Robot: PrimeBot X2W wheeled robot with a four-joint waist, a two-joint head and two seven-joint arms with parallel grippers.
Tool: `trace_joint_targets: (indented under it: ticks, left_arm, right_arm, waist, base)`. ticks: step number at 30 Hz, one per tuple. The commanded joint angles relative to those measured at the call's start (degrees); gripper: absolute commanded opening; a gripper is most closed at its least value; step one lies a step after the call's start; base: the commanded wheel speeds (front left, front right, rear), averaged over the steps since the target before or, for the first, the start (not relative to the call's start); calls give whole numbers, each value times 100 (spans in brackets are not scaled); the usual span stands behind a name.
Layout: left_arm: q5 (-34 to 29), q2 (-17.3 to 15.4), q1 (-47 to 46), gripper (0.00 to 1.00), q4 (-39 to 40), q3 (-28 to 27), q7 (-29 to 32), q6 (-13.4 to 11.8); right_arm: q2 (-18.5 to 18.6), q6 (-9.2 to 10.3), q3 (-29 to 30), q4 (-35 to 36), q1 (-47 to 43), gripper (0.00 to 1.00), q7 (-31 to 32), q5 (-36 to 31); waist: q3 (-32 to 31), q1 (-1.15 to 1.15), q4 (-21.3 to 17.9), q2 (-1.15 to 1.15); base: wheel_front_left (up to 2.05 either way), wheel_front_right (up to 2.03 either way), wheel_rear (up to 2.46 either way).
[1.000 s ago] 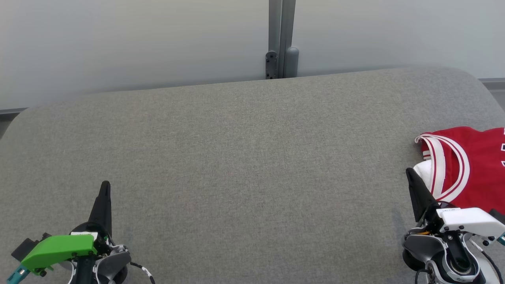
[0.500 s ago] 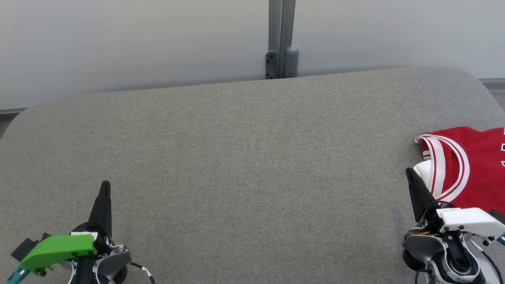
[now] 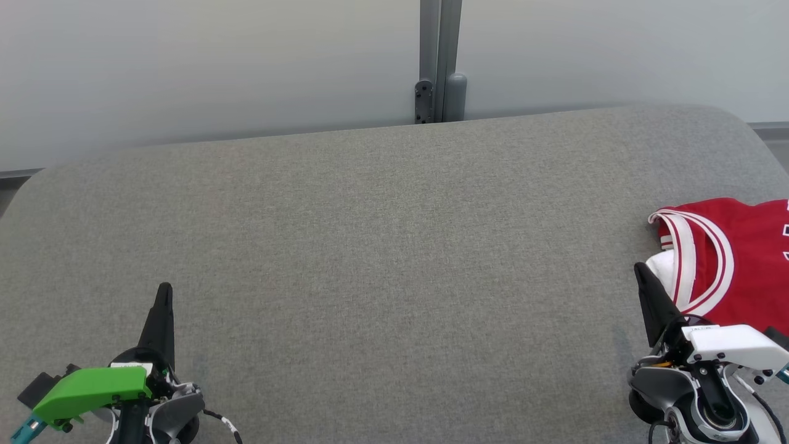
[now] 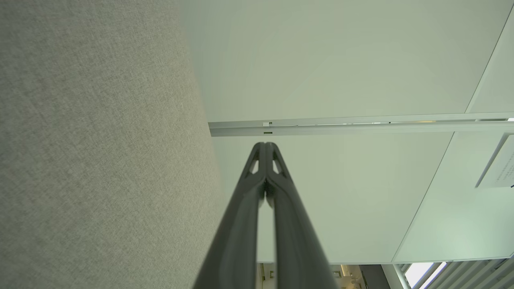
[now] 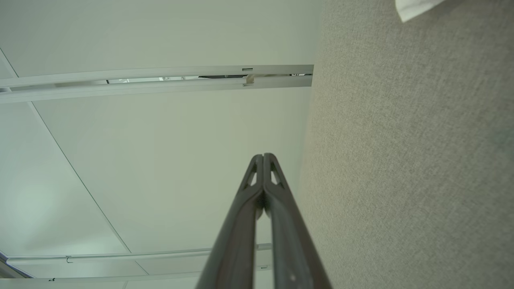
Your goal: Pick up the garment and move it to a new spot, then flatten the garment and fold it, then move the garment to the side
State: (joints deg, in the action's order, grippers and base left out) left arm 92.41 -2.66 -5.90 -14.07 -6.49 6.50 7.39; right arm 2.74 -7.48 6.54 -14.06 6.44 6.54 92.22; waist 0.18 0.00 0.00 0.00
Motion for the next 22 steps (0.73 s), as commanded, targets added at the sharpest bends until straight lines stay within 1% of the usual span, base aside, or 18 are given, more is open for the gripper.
trace_joint_targets:
  ticks: [1,22]
  left_arm:
    - [4,-40,-62,0,12,-16,25,34]
    - [4,-40,-62,0,12,-16,25,34]
  right_arm:
    - [26,-2,11,30,-54,0,20,38]
    - [26,-2,10,29,-54,0,19,38]
  waist:
    - [0,0,0,0]
    - [0,0,0,0]
  base:
    - [0,0,0]
    - [0,0,0]
